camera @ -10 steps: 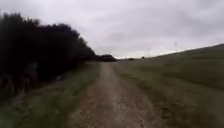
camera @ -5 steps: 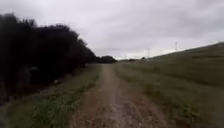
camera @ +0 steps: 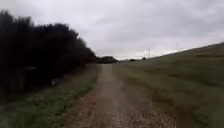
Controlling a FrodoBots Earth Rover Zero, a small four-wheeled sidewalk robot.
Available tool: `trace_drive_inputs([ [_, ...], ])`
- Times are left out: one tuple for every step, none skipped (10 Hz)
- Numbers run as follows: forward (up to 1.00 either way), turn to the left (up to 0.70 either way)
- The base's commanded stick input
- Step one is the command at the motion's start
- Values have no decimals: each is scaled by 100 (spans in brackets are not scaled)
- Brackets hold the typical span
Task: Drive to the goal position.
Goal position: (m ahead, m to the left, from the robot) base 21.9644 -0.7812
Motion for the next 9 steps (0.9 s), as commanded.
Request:
trace_drive_inputs([
  [70,0],
  [70,0],
  [70,0],
  [70,0],
  [70,0],
  [70,0],
  [70,0],
  [70,0],
  [70,0],
])
